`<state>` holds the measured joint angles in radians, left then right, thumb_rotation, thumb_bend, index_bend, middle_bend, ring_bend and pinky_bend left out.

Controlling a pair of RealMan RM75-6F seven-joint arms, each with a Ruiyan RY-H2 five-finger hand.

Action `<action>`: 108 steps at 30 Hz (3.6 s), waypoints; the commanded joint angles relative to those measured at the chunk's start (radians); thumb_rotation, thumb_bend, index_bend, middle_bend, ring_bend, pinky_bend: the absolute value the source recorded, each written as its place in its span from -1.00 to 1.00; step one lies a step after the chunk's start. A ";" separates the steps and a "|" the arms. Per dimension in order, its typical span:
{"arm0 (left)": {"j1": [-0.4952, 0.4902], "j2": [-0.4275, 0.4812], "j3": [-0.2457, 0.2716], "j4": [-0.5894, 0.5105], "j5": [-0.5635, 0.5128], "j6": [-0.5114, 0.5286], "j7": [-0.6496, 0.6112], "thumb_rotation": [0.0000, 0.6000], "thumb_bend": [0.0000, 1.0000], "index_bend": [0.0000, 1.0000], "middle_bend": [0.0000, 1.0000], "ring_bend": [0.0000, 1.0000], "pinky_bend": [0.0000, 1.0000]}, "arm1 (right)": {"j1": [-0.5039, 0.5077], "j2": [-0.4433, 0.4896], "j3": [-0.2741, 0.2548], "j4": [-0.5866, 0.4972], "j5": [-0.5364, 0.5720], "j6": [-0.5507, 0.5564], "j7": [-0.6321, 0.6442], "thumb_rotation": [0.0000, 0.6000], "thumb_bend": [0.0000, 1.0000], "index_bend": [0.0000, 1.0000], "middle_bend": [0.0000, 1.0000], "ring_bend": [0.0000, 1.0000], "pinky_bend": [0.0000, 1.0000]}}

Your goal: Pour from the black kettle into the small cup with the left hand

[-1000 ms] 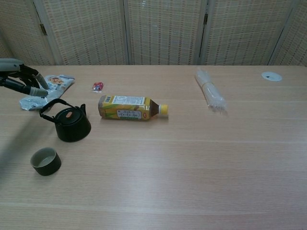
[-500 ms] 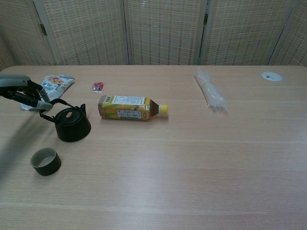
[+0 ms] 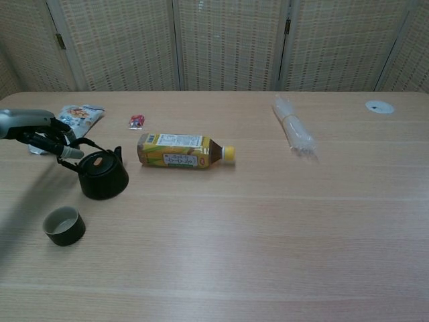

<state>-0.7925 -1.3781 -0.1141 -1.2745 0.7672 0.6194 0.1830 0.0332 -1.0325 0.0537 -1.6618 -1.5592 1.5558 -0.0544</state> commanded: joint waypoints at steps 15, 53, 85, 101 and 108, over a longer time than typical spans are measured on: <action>0.016 0.067 -0.016 -0.120 0.097 0.055 -0.049 -0.10 -0.66 -0.19 -0.19 -0.41 -1.00 | -0.004 -0.003 0.001 0.009 0.001 0.004 0.014 1.00 -0.67 -0.63 -0.58 -0.51 -0.80; -0.042 -0.021 -0.027 -0.390 0.139 0.313 0.175 0.50 -0.66 -0.46 -0.23 -0.46 -1.00 | -0.033 -0.006 -0.002 0.076 -0.007 0.045 0.102 1.00 -0.67 -0.63 -0.58 -0.48 -0.80; -0.095 -0.245 -0.039 -0.231 -0.028 0.426 0.443 0.70 -0.63 -0.60 -0.43 -0.65 -1.00 | -0.050 -0.001 -0.002 0.091 -0.009 0.062 0.126 1.00 -0.67 -0.63 -0.58 -0.48 -0.80; -0.062 -0.214 -0.015 -0.240 -0.014 0.453 0.480 0.71 -0.59 -0.67 -0.49 -0.69 -1.00 | -0.047 -0.002 0.000 0.092 -0.010 0.057 0.134 1.00 -0.67 -0.63 -0.58 -0.47 -0.80; -0.028 -0.178 0.008 -0.250 0.028 0.458 0.452 0.71 -0.59 -0.67 -0.49 -0.69 -1.00 | -0.046 -0.004 -0.001 0.091 -0.013 0.055 0.132 1.00 -0.67 -0.63 -0.58 -0.47 -0.80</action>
<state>-0.8234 -1.5584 -0.1090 -1.5234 0.7918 1.0761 0.6383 -0.0132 -1.0367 0.0529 -1.5706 -1.5718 1.6110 0.0775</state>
